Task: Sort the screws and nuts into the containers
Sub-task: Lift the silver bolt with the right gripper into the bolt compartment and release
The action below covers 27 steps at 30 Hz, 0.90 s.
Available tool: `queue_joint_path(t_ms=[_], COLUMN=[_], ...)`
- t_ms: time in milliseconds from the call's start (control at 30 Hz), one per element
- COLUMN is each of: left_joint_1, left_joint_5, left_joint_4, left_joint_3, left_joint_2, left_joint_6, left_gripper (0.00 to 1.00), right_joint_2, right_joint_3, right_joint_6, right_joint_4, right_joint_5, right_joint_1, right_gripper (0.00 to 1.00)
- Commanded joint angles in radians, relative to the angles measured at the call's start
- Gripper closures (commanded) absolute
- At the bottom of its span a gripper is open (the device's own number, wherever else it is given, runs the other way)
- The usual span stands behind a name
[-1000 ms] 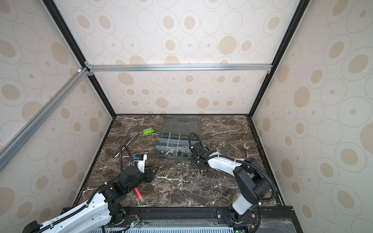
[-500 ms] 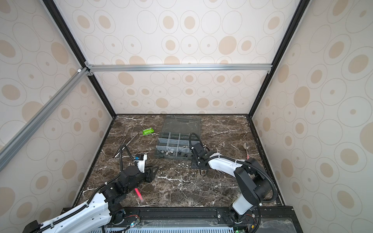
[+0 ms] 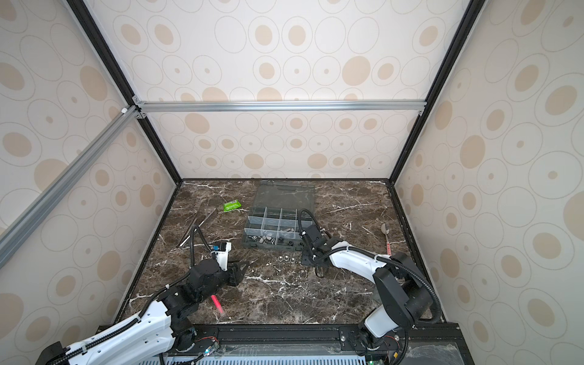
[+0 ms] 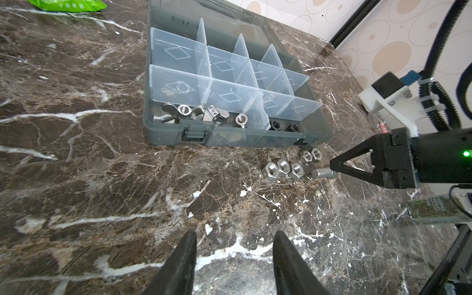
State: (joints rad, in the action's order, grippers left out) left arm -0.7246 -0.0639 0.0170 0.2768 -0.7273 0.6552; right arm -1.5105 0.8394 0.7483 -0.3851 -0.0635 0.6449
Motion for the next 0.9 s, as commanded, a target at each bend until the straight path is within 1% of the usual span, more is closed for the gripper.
queue_joint_path(t_ms=[0,233,433,667,867], left_joint_1=[0.007,0.008,0.008,0.007,0.007], left_joint_5=[0.003,0.001,0.001,0.014,0.026], left_joint_4=[0.030,0.019,0.015,0.019,0.036], left_joint_3=[0.009,0.016,0.017,0.015,-0.003], left_joint_2=[0.000,0.005,0.009,0.013,0.018], left_joint_6=[0.019,0.014,0.014,0.018,0.037], left_gripper=[0.51,0.51,0.51,0.51,0.51], right_joint_2=[0.038,0.064,0.044,-0.073,-0.221], right_joint_3=[0.004,0.051,0.153,0.334,0.529], right_joint_6=[0.008,-0.013,-0.064,-0.135,-0.183], right_joint_4=[-0.032,-0.061,-0.089,-0.109,-0.132], right_joint_5=[-0.016,-0.018,-0.029,-0.037,-0.036], right_joint_1=[0.008,0.008,0.008,0.006,-0.002], right_gripper=[0.92,0.92,0.92,0.92,0.92])
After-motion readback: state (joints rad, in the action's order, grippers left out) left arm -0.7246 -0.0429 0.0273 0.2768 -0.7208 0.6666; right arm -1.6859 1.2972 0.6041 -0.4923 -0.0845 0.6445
